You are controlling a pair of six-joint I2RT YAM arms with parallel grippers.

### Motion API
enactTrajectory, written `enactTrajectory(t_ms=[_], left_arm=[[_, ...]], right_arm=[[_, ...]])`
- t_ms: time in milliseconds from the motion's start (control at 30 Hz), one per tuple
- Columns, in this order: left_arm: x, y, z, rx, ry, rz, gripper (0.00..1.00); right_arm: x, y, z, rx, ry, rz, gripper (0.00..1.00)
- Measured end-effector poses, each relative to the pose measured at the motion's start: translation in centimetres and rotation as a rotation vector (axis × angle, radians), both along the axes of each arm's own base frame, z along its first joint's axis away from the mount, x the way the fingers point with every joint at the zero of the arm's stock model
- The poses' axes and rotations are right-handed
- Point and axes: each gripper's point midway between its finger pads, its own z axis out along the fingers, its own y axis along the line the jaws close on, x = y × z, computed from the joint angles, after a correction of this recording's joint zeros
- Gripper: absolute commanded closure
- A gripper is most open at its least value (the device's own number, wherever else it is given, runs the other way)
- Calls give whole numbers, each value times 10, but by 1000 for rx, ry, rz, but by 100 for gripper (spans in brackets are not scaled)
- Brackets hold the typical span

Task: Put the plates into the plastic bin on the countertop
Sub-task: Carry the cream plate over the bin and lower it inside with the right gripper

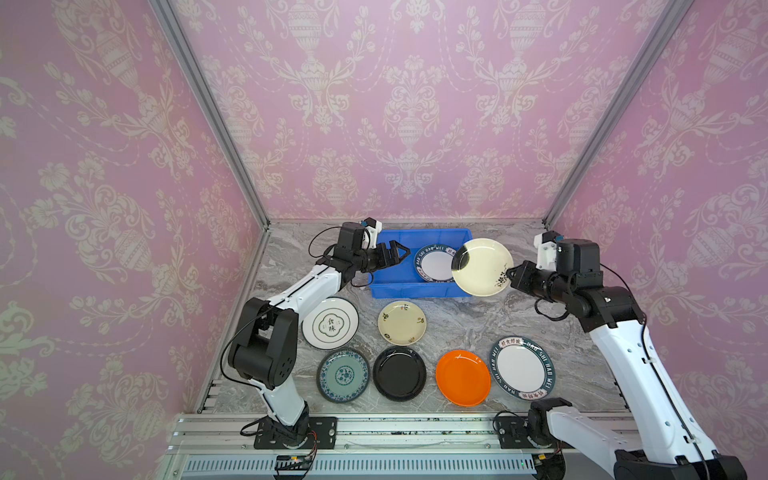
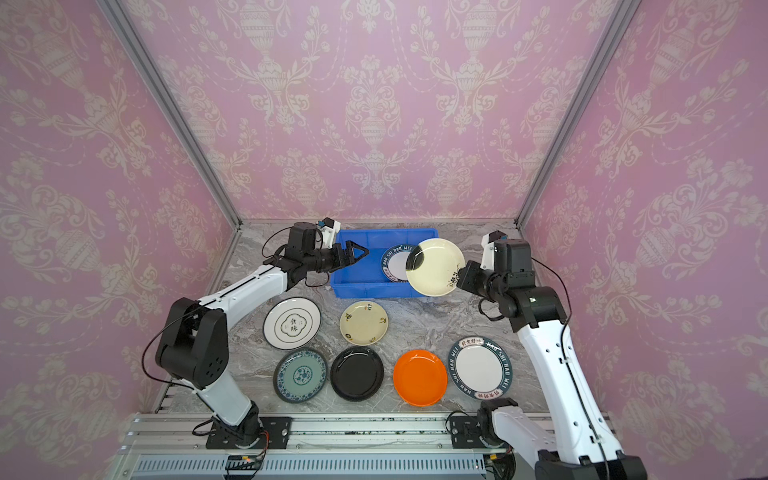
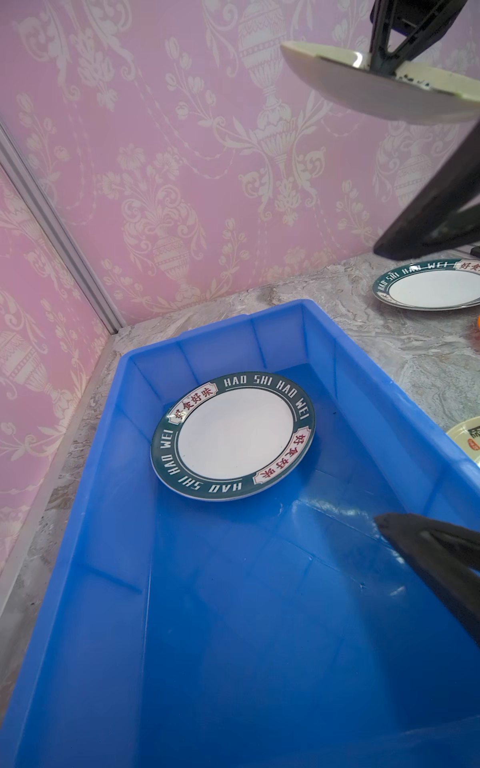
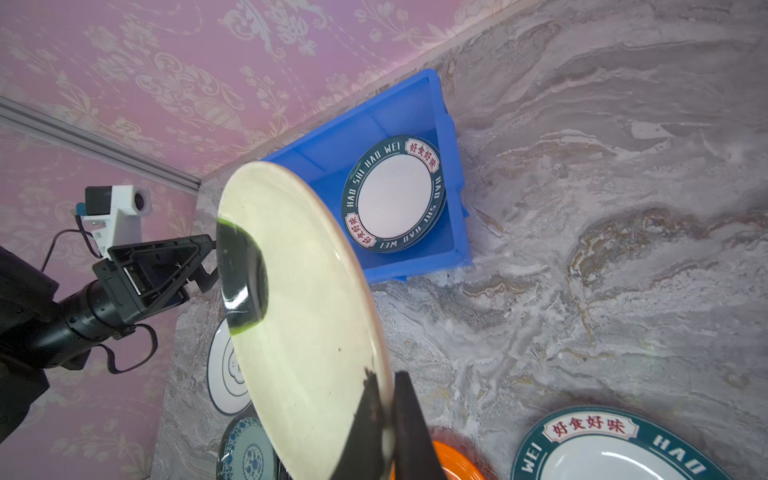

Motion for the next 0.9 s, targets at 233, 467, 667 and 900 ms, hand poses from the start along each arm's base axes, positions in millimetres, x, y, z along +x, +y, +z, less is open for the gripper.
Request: enactTrajectory(t_ms=[233, 467, 667, 900], left_arm=[[2, 15, 36, -28, -86, 30, 3], [2, 15, 40, -31, -95, 31, 3], [4, 19, 40, -30, -95, 39, 3], [3, 20, 36, -27, -87, 41, 4]], right_arm=[[94, 42, -30, -6, 70, 72, 100], [150, 102, -92, -67, 177, 152, 100], [179, 142, -124, -95, 208, 198, 100], [201, 165, -162, -96, 257, 223, 100]])
